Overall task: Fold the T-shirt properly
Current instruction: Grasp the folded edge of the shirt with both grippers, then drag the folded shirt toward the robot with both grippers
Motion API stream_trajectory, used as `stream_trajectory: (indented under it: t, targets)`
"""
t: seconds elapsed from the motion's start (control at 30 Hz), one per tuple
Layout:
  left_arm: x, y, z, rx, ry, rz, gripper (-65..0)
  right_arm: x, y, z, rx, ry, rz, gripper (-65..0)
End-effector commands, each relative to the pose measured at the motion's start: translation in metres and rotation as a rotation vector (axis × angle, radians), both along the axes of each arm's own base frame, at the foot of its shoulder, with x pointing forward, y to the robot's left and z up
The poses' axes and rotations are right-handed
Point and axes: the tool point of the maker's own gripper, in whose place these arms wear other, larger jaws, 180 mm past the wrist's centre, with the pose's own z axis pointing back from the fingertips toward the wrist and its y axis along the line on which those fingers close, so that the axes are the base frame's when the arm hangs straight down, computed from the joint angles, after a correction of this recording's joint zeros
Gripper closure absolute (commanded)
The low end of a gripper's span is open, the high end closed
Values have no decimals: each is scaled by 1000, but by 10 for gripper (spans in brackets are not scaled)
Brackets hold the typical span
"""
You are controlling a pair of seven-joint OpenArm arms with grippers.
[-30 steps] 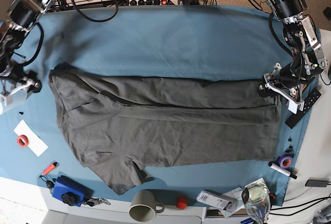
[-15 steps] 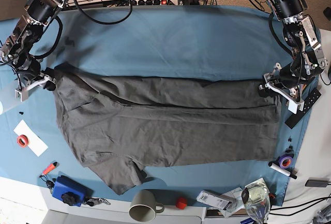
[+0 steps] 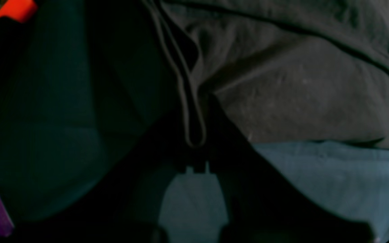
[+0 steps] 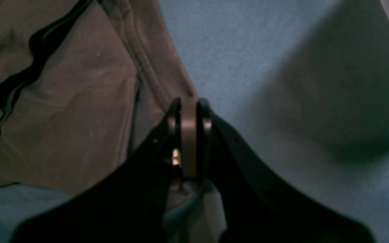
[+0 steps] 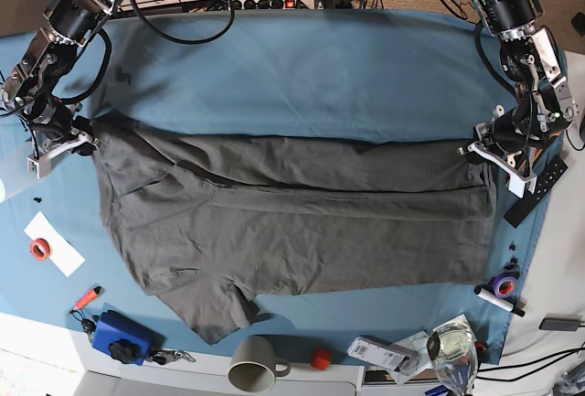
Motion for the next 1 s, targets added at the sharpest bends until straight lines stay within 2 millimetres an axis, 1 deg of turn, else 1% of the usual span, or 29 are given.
stream_trajectory:
  t: [0.0,0.1,0.23,0.33,0.4,0.53,0.7,0.83,0.97]
  targets:
    - [7,10,9,39,-23,3,0,-3,-10,5,-33,29,5,0]
    - [4,16,9,59,-9,1,0,-3,-20,11,-56,21,0,0]
    - [4,33,14,100,-8,2,0,-3,-30,18,-81,14,-5,0]
    - [3,46,19,131,-2,2,0,-3,-35,22,-94,12,-7,0]
    - [2,50,21,136,0,-1,0,-3,-35,23,-93,15,-6,0]
    - [-1,48,21,121,8,-16,0,-7,-31,20,-85,43,14,0]
    - [-17,44,9,108,55,-41,0,-15,-30,18,-96,67,33,0]
    - [-28,44,4,115,76,-46,0,-26,-30,31,-167,52,64,0]
    - [-32,44,8,133,67,-55,0,-38,-25,45,-213,36,80,0]
